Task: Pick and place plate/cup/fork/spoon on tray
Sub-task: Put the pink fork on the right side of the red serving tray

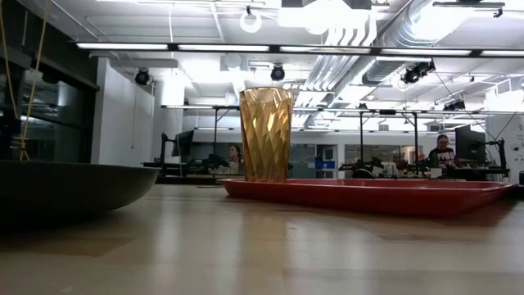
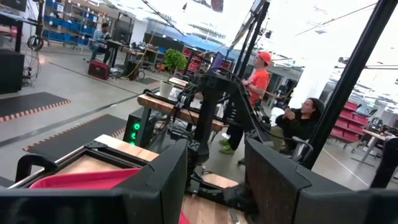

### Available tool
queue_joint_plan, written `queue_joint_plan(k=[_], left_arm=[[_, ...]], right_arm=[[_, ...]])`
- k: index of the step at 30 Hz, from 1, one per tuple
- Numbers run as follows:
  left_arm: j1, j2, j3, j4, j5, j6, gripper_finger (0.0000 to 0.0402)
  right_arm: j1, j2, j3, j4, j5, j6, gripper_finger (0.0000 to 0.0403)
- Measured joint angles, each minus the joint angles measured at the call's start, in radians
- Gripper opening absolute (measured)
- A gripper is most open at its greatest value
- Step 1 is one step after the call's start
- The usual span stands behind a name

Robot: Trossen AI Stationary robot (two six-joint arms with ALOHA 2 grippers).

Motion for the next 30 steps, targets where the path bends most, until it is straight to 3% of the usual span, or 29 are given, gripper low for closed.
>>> queue_joint_plan(k=[6,11,30], left_arm=[[0.000,-0.001,0.000,0.005,0.000,-0.003,0.0152],[0.000,-0.002,0.000,0.005,0.000,-0.009,0.0152],[0.000,-0.002,0.000,0.008,0.000,-0.010,0.0152]], right_arm=[[-0.026,0.013,-0.002,0.031,0.042,-0.059,0.0156],[-0.012,0.043,-0.002,0.049,-0.016,-0.051,0.0156],[-0.010,0.133,0.003,0.103,-0.054,-0.119,0.0156]])
